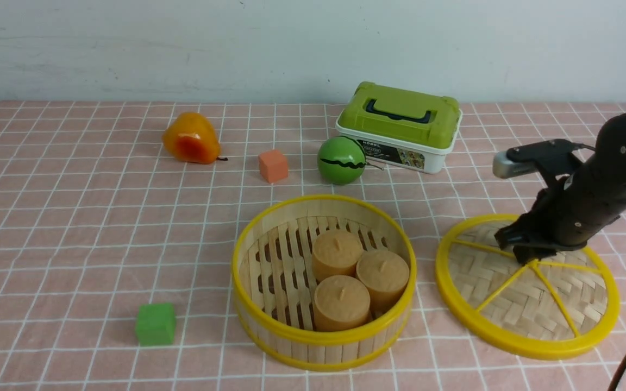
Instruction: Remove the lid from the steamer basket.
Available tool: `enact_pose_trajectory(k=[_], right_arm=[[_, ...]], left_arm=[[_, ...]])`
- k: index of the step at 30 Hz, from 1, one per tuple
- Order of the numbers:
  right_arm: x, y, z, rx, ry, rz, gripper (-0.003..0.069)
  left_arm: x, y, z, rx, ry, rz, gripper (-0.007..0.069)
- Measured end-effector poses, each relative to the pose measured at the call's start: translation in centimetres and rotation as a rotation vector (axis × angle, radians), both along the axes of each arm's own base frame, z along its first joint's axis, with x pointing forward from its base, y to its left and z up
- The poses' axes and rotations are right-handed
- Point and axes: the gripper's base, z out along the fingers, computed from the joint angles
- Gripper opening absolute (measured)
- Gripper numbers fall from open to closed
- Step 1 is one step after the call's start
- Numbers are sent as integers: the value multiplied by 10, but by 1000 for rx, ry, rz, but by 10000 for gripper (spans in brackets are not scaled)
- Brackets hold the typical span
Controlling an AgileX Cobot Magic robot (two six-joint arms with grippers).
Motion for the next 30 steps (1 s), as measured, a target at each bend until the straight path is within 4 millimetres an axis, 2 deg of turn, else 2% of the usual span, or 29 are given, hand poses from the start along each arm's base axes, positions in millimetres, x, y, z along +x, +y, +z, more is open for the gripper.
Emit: enact_pose_trajectory(k=[1, 2, 3, 5, 7, 10, 12, 14, 15, 17, 18, 21, 23, 24, 27, 29, 30], right_arm=[[1, 0, 0, 2, -6, -2, 237], [0, 0, 1, 3, -8, -2, 237], [-1, 1, 5, 16, -11, -8, 311], [-6, 2, 17, 40, -16, -16, 365], [-14, 3, 38, 60, -42, -18, 397], [-37, 3, 85, 90, -118, -2, 414], [-59, 2, 121, 108, -191, 11, 409], [-79, 1, 147, 115, -244, 24, 391], [-98, 0, 168, 121, -298, 33, 374], [-111, -1, 181, 123, -334, 40, 352], [-135, -3, 202, 128, -403, 46, 316], [-175, -6, 225, 145, -504, 53, 232], [-198, -8, 231, 153, -552, 55, 171], [-201, -8, 231, 153, -557, 56, 171], [-242, -12, 229, 161, -640, 55, 65], [-261, -14, 225, 164, -686, 52, 15], [-264, -14, 226, 165, -696, 52, 10]], left_arm=[[0, 0, 0, 0, 0, 0, 239], [0, 0, 0, 0, 0, 0, 239], [0, 0, 0, 0, 0, 0, 239], [0, 0, 0, 0, 0, 0, 239], [0, 0, 0, 0, 0, 0, 239], [0, 0, 0, 0, 0, 0, 239], [0, 0, 0, 0, 0, 0, 239], [0, 0, 0, 0, 0, 0, 239], [0, 0, 0, 0, 0, 0, 239], [0, 0, 0, 0, 0, 0, 239], [0, 0, 0, 0, 0, 0, 239], [0, 0, 0, 0, 0, 0, 239], [0, 0, 0, 0, 0, 0, 239], [0, 0, 0, 0, 0, 0, 239], [0, 0, 0, 0, 0, 0, 239], [0, 0, 0, 0, 0, 0, 239], [0, 0, 0, 0, 0, 0, 239]])
